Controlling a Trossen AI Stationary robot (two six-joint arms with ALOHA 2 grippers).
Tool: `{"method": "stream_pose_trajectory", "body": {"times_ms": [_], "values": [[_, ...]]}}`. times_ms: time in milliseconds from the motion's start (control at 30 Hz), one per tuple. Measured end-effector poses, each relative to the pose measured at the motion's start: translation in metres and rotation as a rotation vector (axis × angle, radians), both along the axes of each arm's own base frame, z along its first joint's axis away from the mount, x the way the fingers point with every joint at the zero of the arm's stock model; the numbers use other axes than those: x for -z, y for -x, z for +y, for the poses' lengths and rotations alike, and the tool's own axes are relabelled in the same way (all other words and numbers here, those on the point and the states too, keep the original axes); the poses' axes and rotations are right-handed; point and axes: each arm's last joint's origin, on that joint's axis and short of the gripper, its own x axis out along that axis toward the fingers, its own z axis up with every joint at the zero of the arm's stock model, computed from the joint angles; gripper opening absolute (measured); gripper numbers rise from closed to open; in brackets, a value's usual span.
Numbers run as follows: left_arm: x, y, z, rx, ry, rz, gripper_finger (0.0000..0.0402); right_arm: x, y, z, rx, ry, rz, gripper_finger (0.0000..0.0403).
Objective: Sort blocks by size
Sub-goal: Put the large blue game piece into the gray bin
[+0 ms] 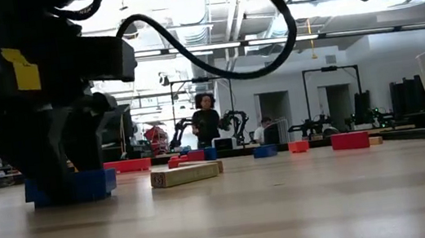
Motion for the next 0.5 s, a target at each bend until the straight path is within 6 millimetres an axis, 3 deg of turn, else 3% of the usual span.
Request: {"method": "stream_pose_trajectory", "body": {"times_ms": [233,400,500], "values": [[0.001,-0.002,0.002,0.063,-0.029,-0.001,0.0129,0.002,0.003,-0.001,0.005,0.026,0.016,0.0222],[-0.007,-0.005,0.007,0.093,-0.040,-0.053,0.0129,0.002,0.004,-0.002,0.019,0.070,0.011,0.0222],[-0.029,-0.007,0.012,0.090,-0.098,-0.178,0.0129,0.001,0.005,-0.002,0.037,0.134,-0.021,0.0222]]}}
